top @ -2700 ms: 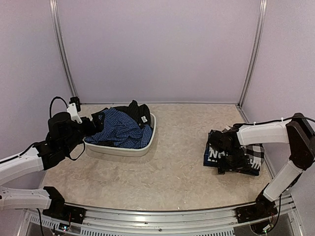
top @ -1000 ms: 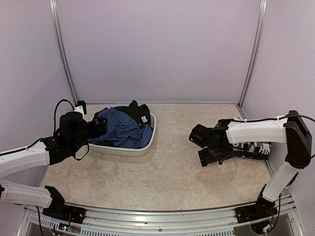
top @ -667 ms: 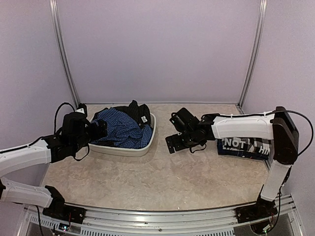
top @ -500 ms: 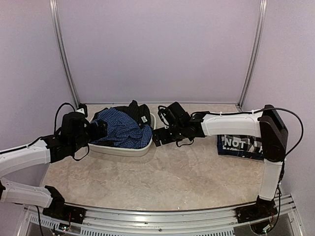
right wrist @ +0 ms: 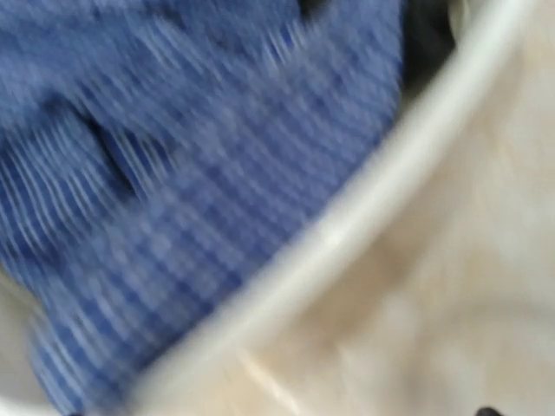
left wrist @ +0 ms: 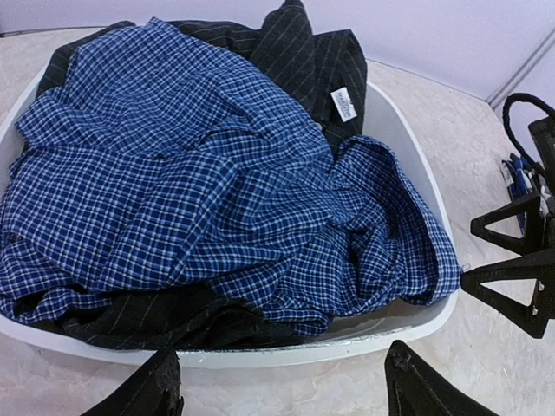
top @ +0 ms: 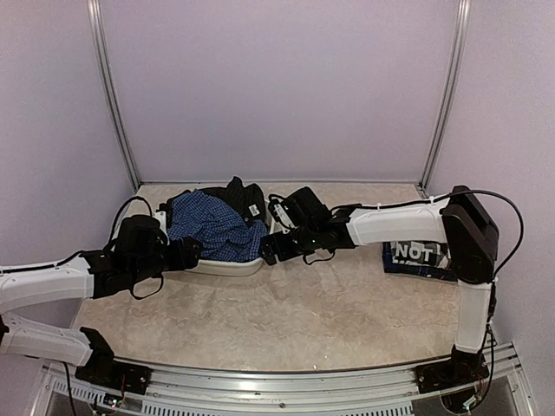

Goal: Fold and stack the long sleeve shirts
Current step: Move the bin to the corner of the board.

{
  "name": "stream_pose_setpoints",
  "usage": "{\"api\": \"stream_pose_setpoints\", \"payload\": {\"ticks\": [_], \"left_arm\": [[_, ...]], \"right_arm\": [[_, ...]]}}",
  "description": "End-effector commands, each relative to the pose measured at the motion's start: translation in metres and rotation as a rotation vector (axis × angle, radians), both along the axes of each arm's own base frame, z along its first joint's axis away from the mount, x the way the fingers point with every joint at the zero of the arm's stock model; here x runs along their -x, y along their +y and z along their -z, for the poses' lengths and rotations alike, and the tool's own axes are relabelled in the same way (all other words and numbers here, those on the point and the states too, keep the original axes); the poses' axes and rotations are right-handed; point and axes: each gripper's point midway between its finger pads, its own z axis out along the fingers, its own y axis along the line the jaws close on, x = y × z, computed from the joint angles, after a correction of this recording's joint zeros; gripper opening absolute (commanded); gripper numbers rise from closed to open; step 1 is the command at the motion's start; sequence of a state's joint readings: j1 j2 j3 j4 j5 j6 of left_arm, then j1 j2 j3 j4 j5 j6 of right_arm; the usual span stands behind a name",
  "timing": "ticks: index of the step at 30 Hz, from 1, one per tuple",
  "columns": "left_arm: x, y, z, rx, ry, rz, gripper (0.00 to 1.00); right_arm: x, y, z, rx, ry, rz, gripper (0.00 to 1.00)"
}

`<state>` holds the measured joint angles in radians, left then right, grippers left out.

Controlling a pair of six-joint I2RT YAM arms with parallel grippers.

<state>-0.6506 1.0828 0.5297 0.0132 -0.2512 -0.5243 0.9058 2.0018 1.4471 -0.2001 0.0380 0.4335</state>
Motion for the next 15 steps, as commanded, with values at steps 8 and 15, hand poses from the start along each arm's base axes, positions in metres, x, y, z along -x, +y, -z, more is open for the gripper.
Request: {"api": "stream_pose_setpoints", "payload": {"ticks": [8, 15], "left_arm": [[0.012, -0.106, -0.069, -0.198, -0.193, 0.549, 0.76], [0.020, -0.141, -0.043, -0.520, -0.141, 0.861, 0.75]], "right_arm": [[0.022, -0.075, -0.024, 0.027, -0.026, 0.031, 0.95], [0.023, -0.114, -0.028, -0.037, -0.057, 0.067, 0.95]]}}
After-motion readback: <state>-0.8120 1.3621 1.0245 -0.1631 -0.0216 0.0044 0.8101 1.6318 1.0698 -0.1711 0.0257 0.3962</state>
